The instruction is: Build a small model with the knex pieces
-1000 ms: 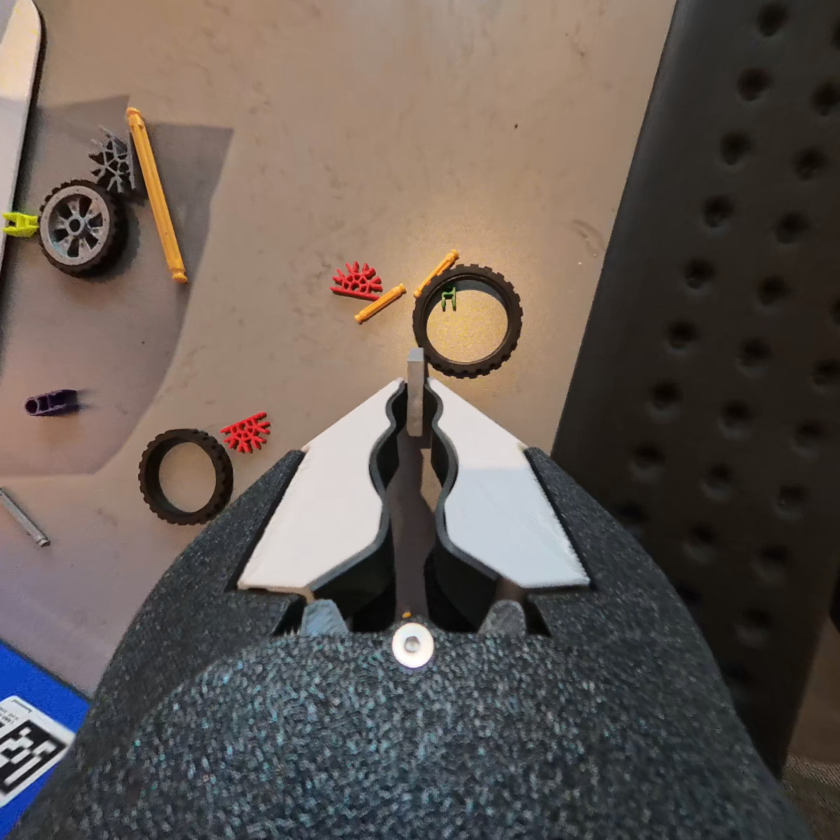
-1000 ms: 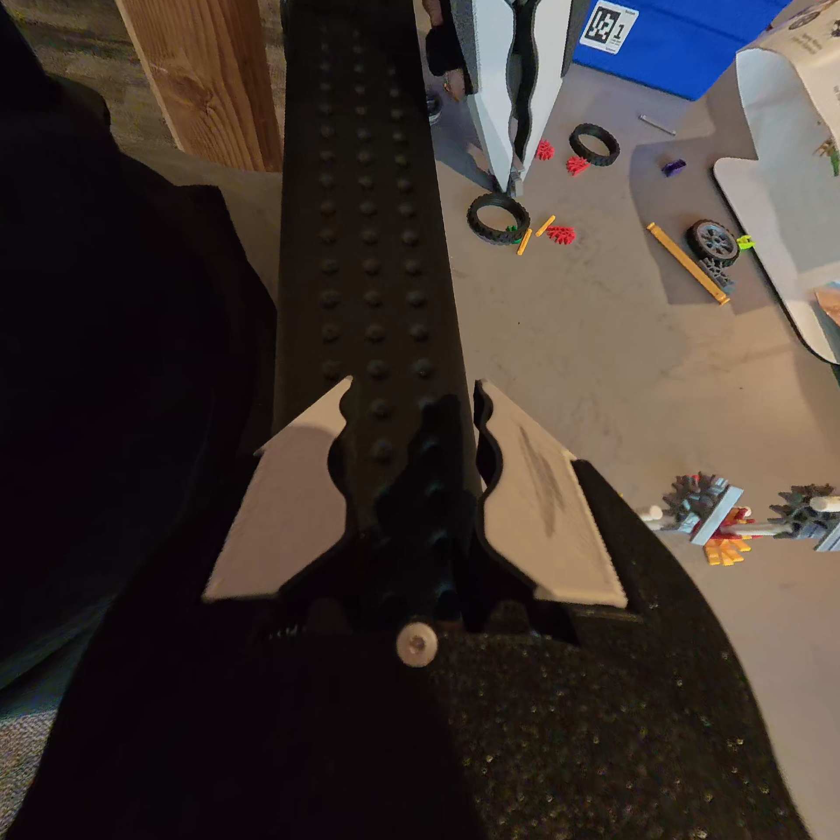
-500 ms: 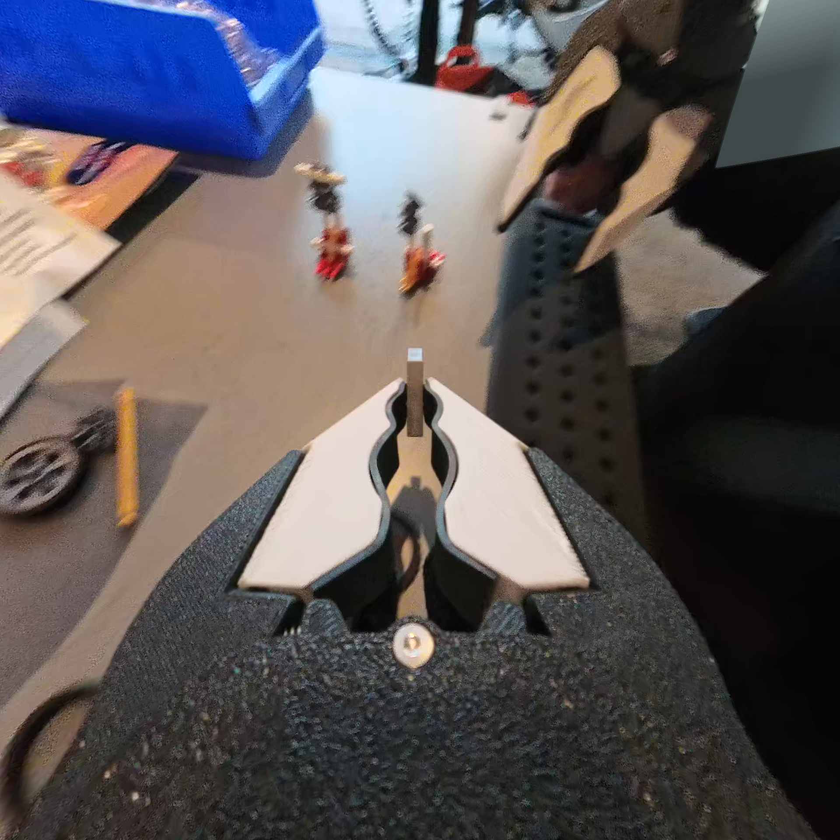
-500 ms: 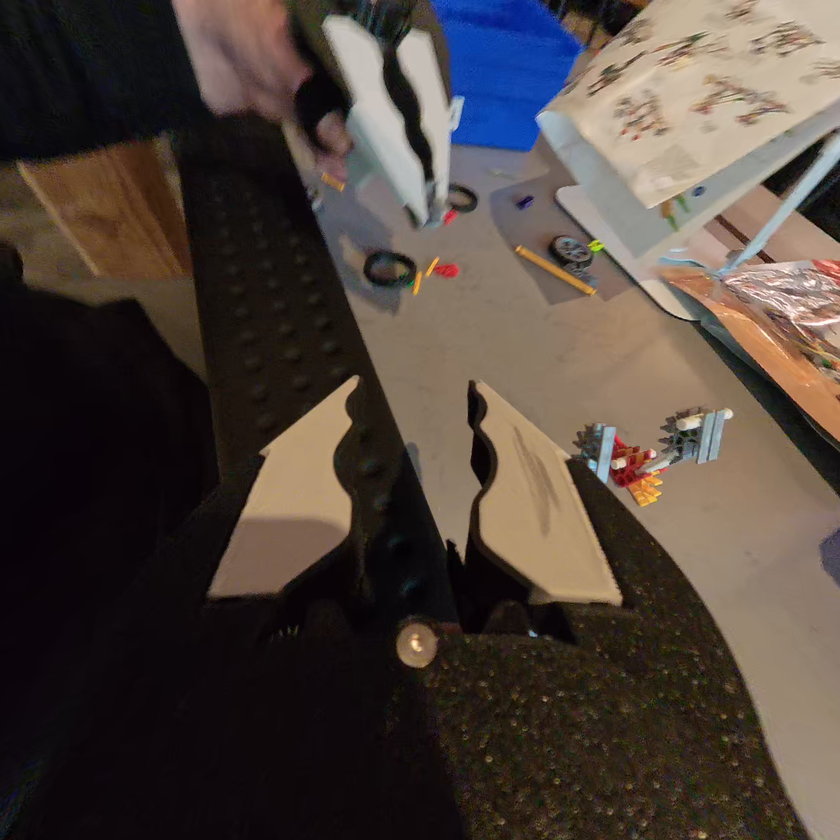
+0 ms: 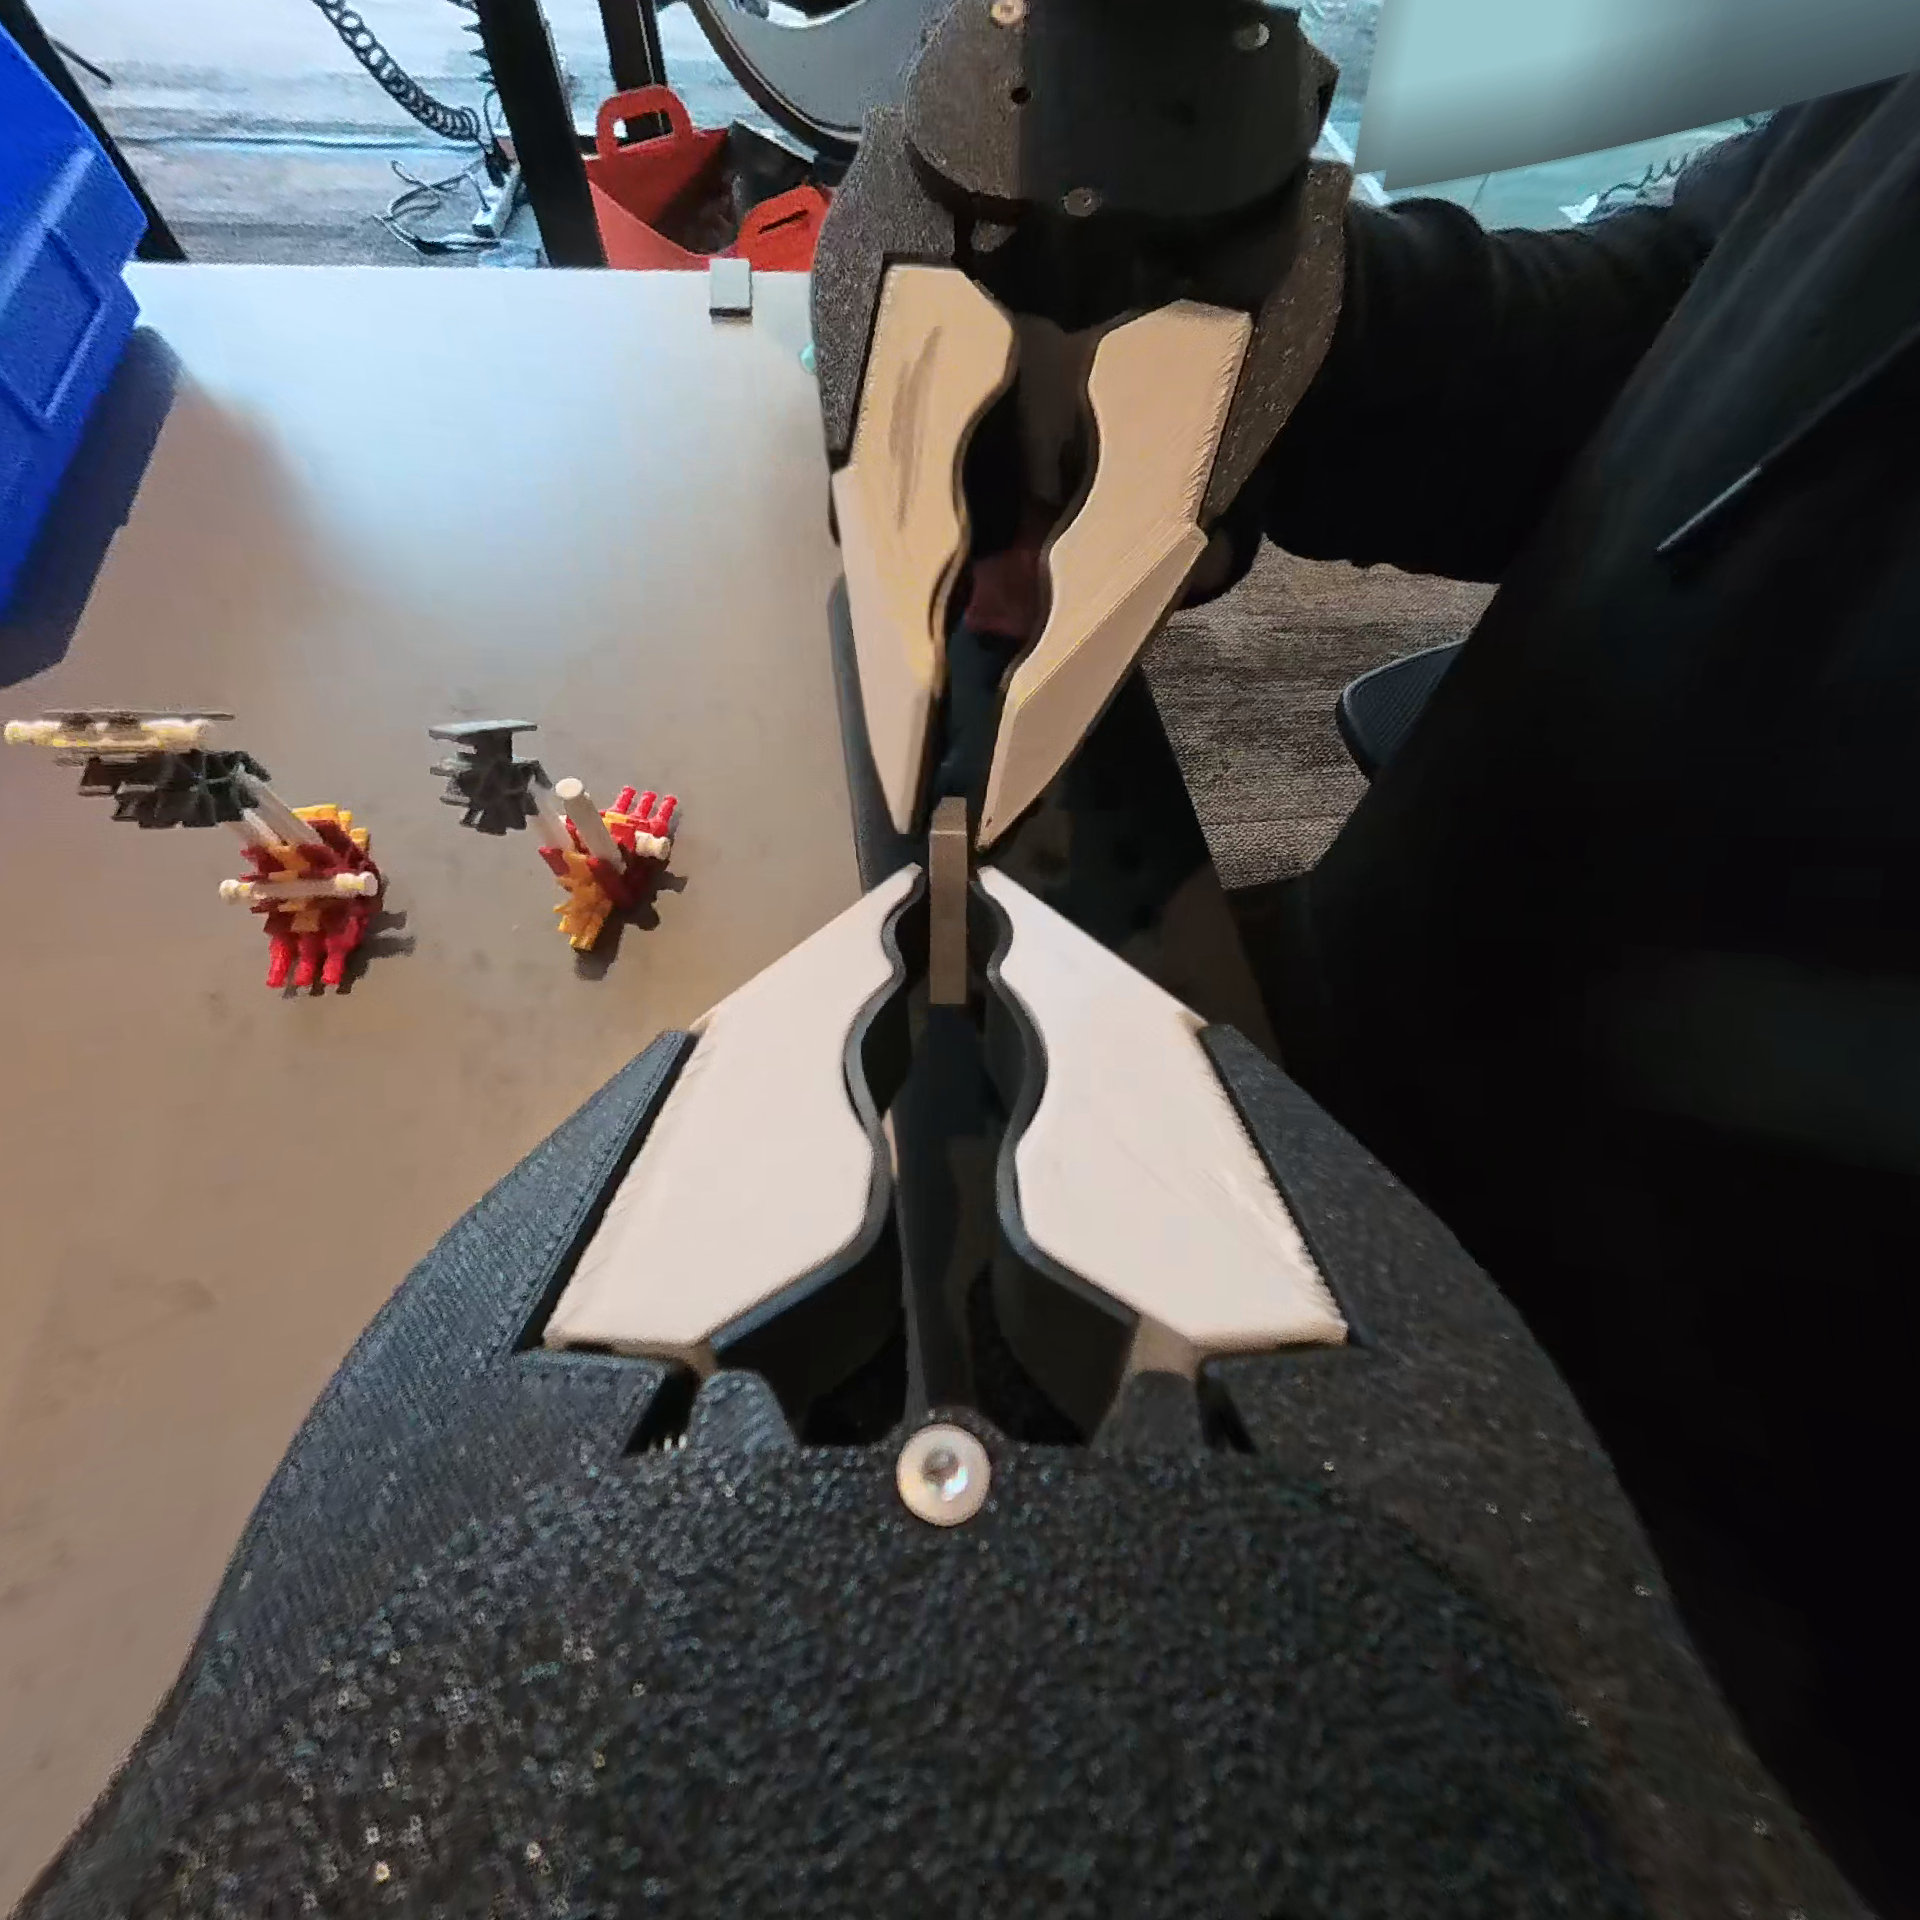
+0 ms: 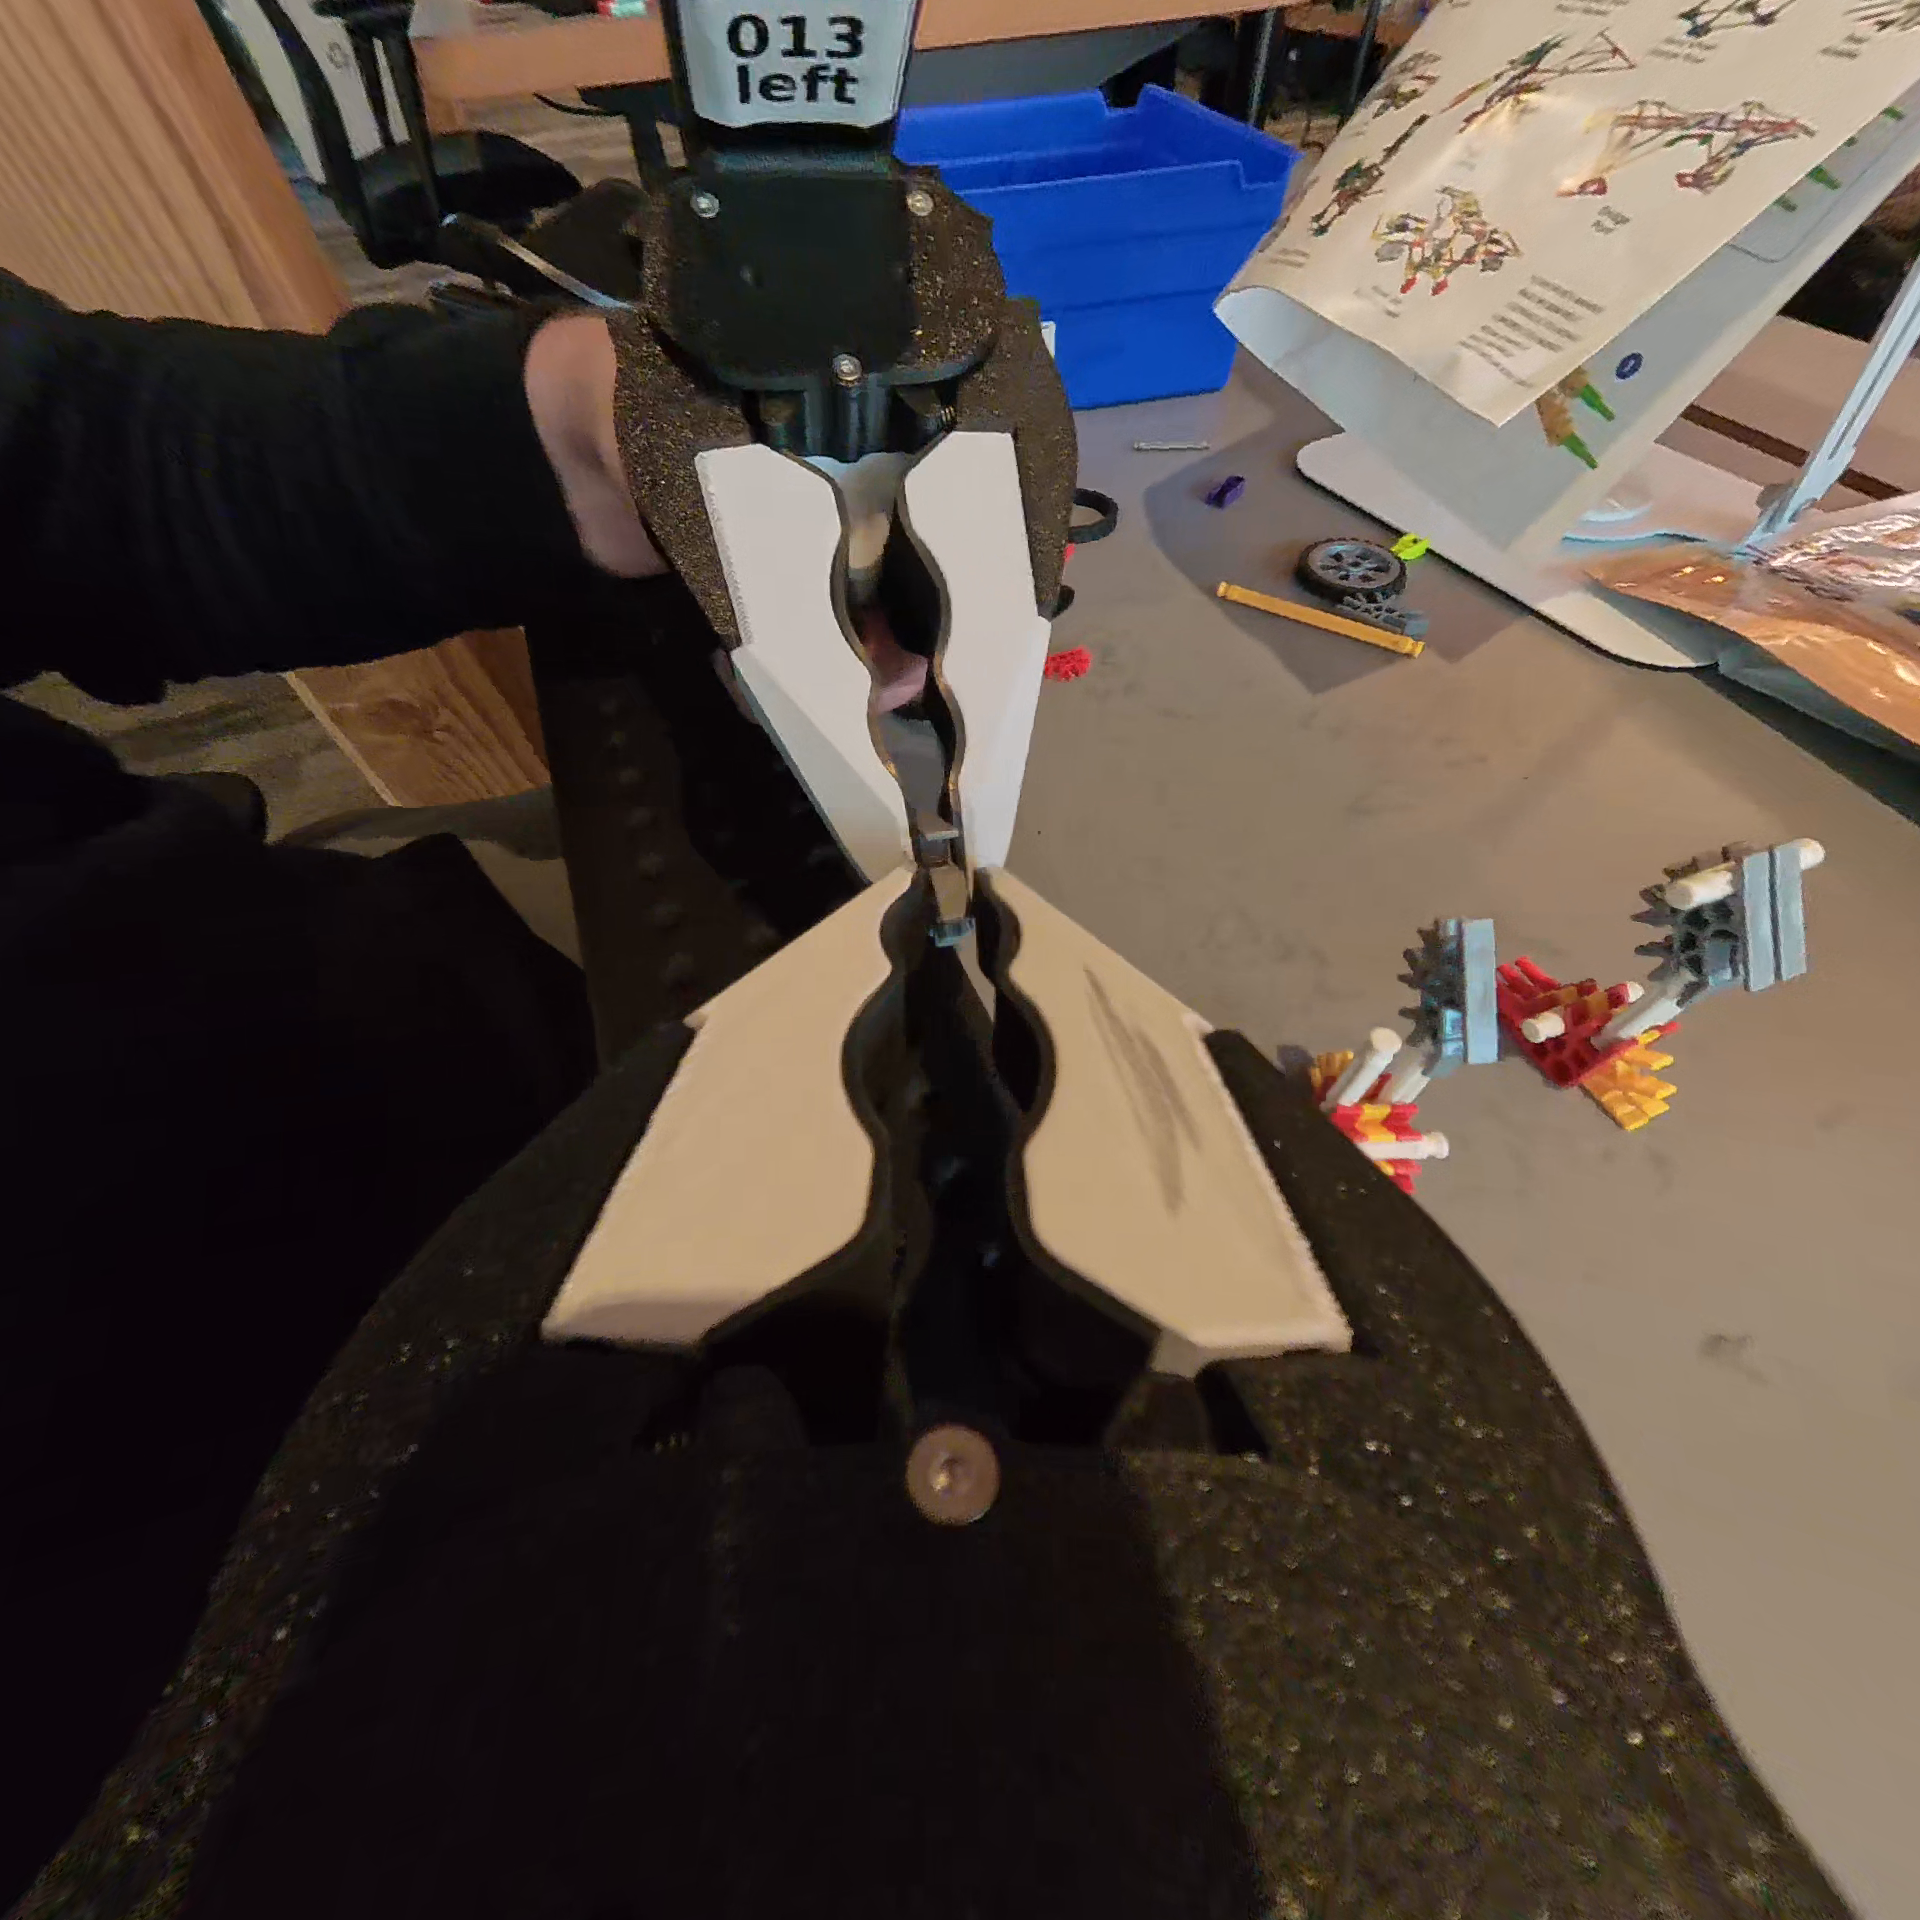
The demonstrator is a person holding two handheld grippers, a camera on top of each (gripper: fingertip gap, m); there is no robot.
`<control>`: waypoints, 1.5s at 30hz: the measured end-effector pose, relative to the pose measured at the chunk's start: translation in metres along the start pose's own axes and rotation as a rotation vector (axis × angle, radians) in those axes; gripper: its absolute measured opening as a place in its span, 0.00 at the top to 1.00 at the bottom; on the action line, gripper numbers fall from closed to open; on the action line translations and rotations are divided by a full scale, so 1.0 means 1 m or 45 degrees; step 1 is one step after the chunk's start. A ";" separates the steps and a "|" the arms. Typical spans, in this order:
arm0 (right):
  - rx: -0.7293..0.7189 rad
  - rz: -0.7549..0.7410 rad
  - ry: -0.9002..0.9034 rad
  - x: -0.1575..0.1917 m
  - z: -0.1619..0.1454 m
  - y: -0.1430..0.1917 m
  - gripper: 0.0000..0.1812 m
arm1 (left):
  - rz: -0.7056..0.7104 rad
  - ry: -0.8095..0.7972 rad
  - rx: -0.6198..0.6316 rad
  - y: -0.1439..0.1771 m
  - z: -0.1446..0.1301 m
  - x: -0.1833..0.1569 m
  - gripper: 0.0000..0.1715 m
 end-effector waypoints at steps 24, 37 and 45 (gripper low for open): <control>-0.121 -0.018 -0.137 -0.020 0.001 0.022 0.97 | 0.067 0.015 -0.116 0.004 0.010 0.021 0.94; -0.151 -0.025 -0.216 -0.025 0.000 0.033 0.89 | 0.038 0.138 -0.212 -0.003 0.015 0.025 0.97; -0.119 -0.071 -0.202 -0.027 -0.002 0.033 0.96 | -0.029 0.208 -0.288 -0.006 0.020 0.026 0.97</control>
Point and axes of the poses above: each gripper's, where its closed fingertips meet, y back along the fingers, z out of its top, x = y × z across the jaws, the point moved 5 cm from there along y, back along the fingers, and after that the axes turned 8 degrees about x, right-handed, at the moved point
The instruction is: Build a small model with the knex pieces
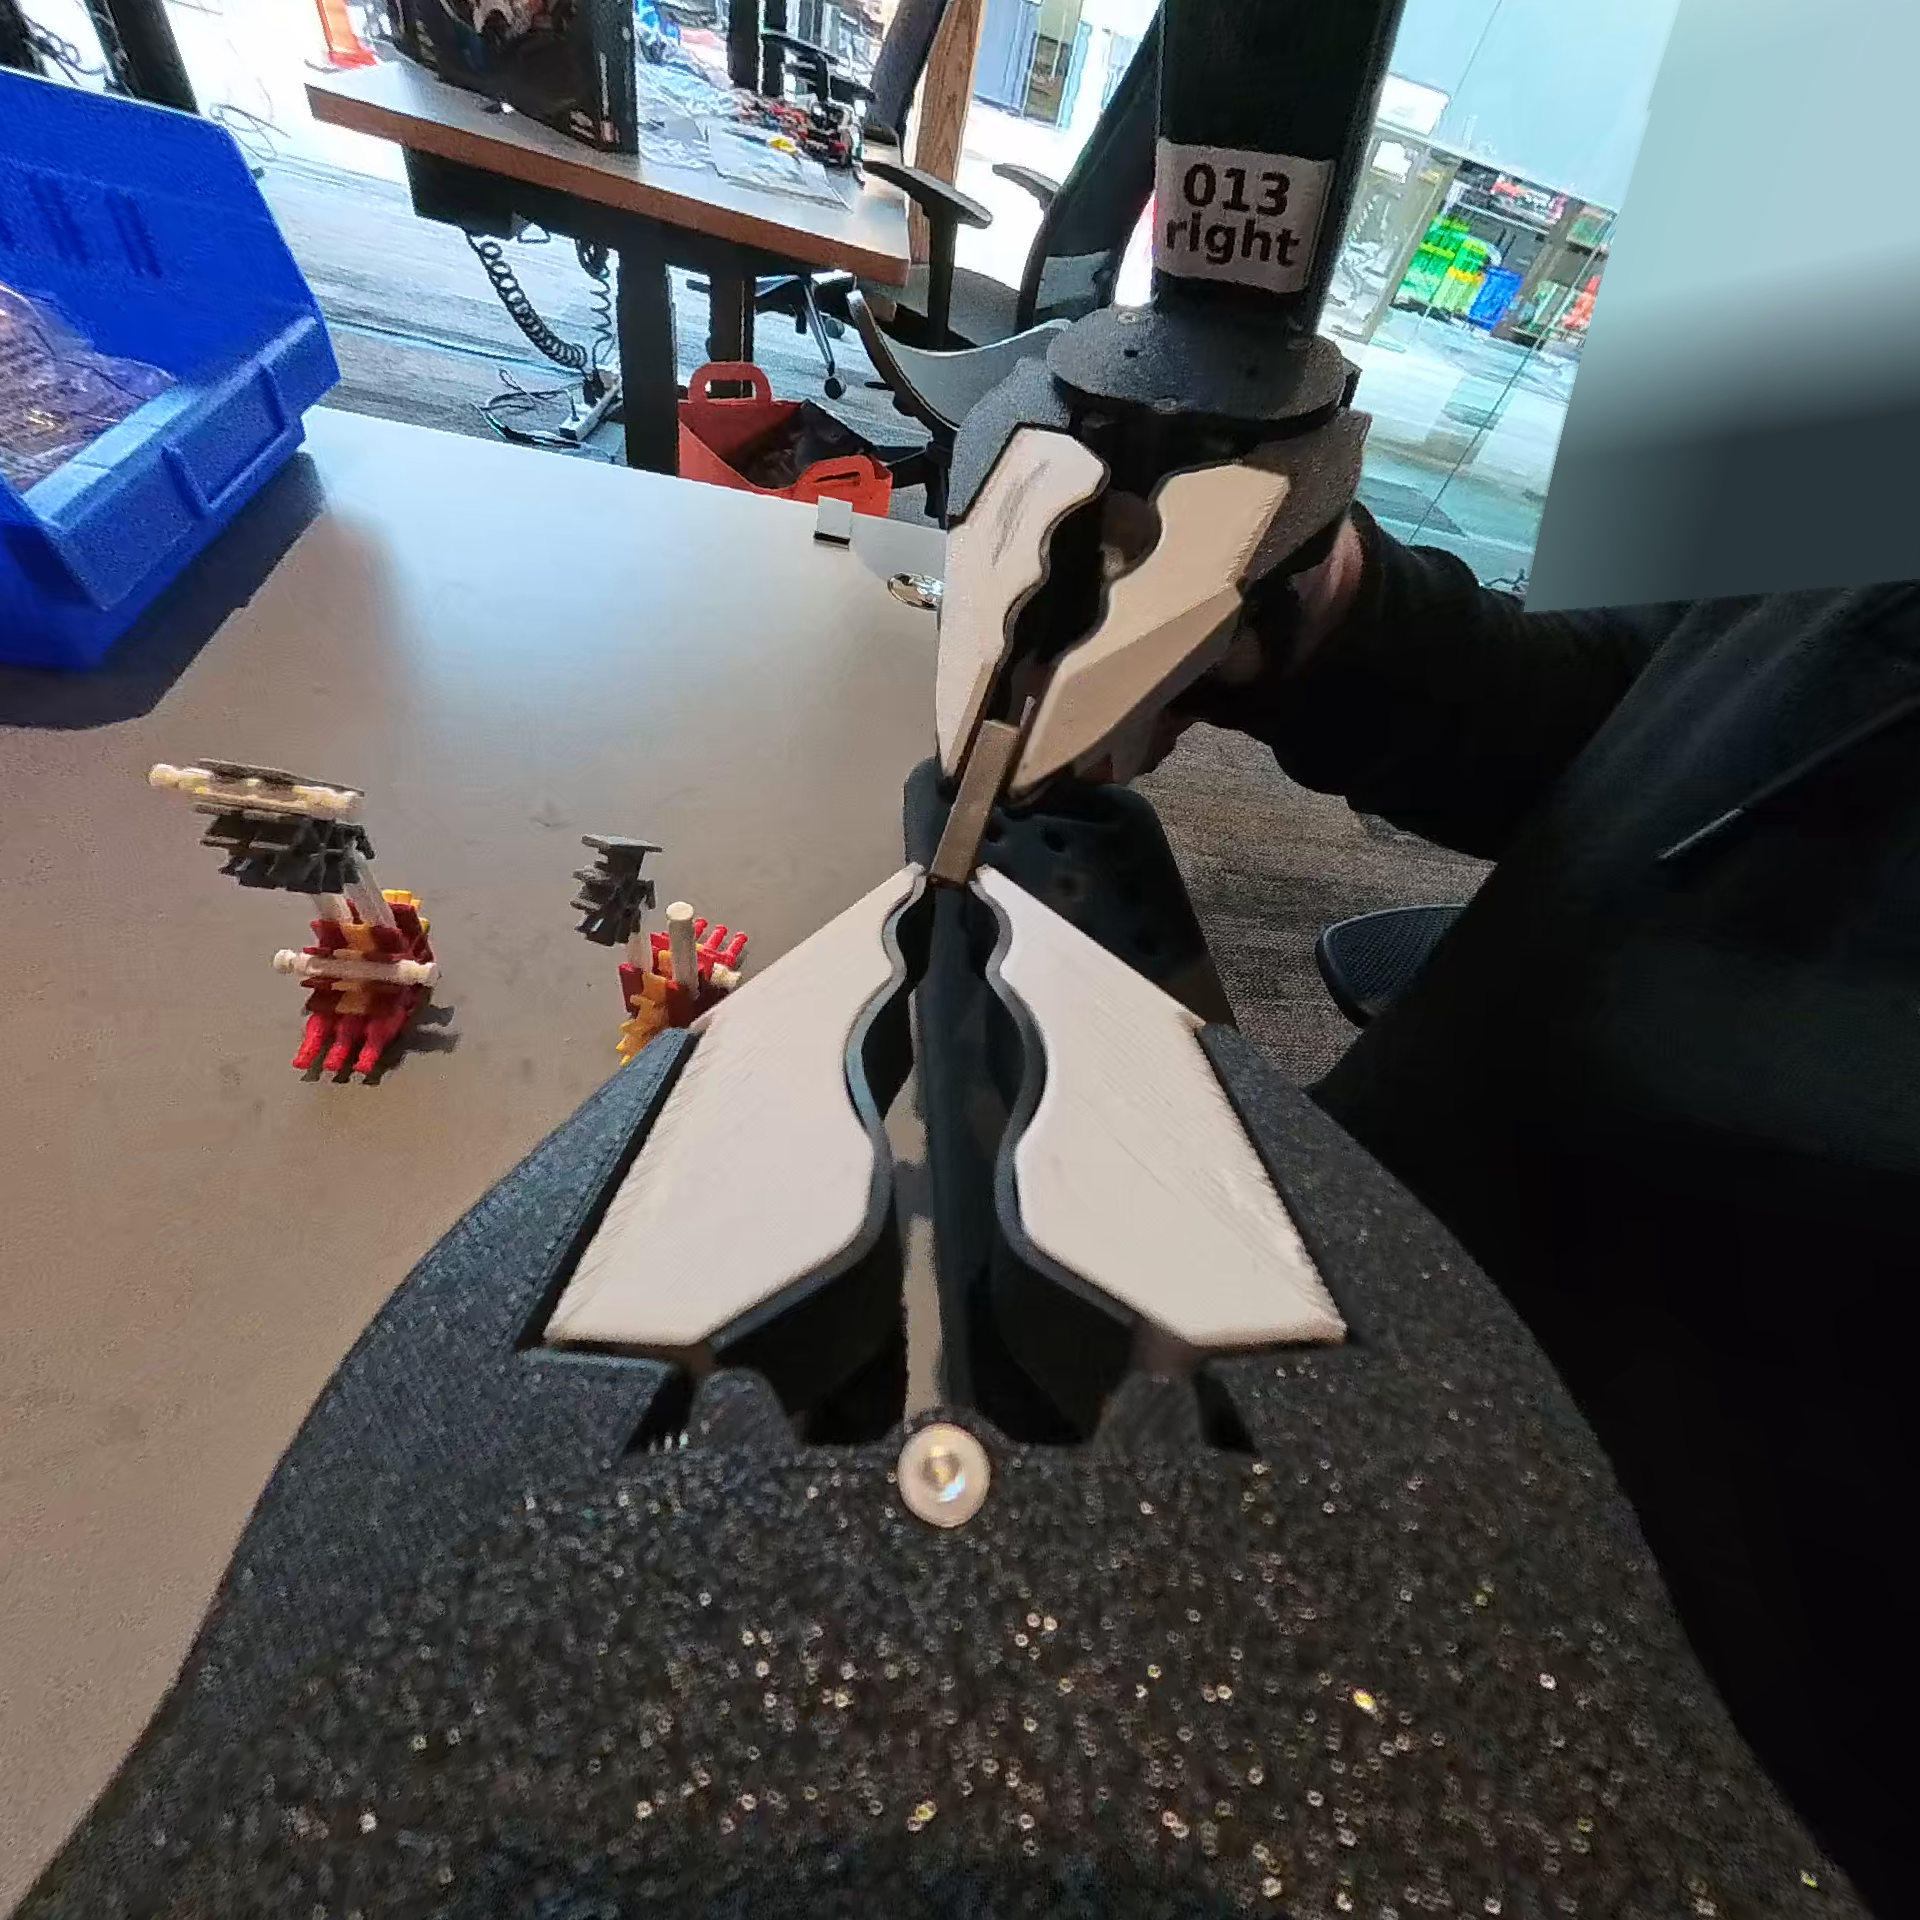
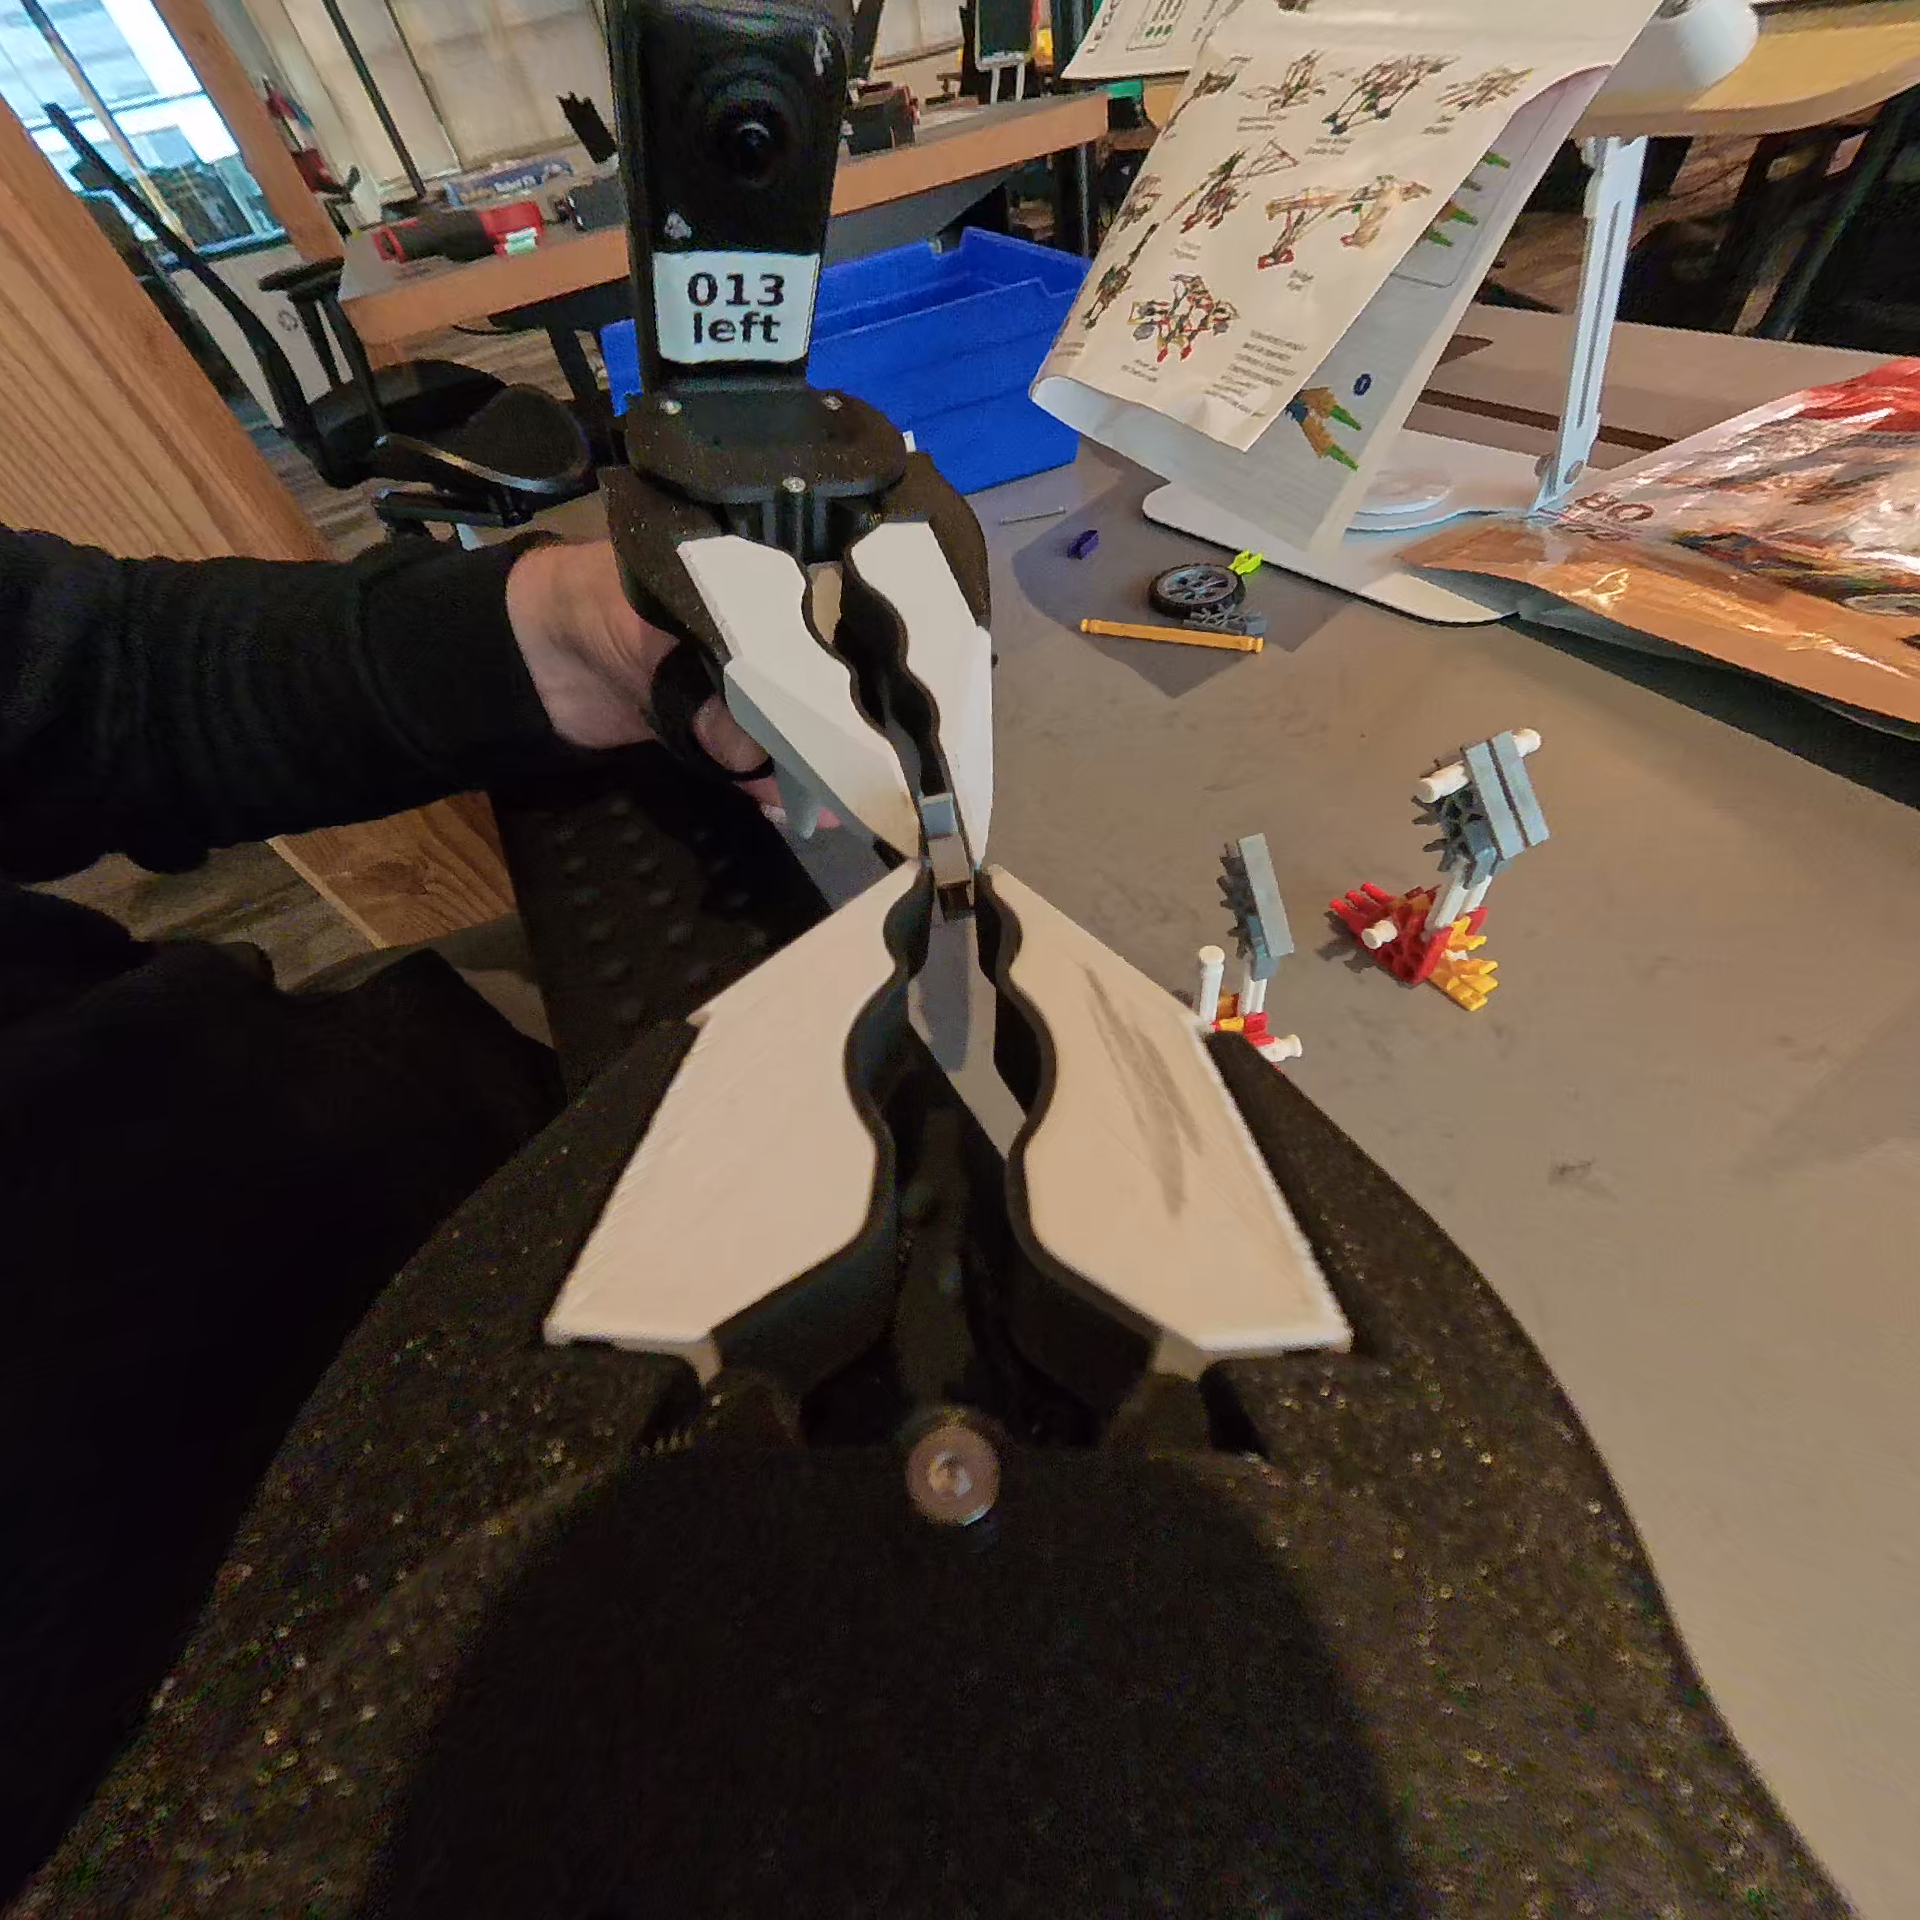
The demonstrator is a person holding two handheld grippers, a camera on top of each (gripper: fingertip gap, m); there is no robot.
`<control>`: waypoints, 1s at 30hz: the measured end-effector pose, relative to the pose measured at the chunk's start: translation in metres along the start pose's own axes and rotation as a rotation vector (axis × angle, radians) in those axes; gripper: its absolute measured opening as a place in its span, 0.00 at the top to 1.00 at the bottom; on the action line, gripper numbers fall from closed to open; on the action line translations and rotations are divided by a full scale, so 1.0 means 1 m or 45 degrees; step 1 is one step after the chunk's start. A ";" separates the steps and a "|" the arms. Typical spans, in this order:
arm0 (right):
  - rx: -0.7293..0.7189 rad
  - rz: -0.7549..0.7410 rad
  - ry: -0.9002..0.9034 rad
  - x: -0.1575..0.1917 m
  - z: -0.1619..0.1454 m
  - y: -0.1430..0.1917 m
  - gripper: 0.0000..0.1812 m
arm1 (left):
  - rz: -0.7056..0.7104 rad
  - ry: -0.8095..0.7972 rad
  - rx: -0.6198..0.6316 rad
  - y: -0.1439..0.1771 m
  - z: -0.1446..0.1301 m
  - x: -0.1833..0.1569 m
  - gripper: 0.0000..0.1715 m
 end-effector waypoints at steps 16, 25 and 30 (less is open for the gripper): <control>-0.041 0.065 -0.143 -0.013 -0.002 0.007 0.97 | 0.019 0.049 -0.041 -0.003 0.002 0.008 0.93; 0.028 0.071 -0.127 -0.010 -0.005 0.001 0.97 | 0.074 -0.042 -0.027 -0.007 0.004 0.006 0.94; 0.037 0.033 -0.109 -0.011 -0.003 0.002 0.96 | 0.102 -0.070 -0.023 -0.007 0.006 0.006 0.95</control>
Point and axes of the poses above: each gripper's, where its closed fingertips meet, y back along the fingers, z out of its top, x = y × z across the jaws, the point moved 5 cm from there along y, back along the fingers, and after that the axes turned 8 degrees about x, right-handed, at the moved point
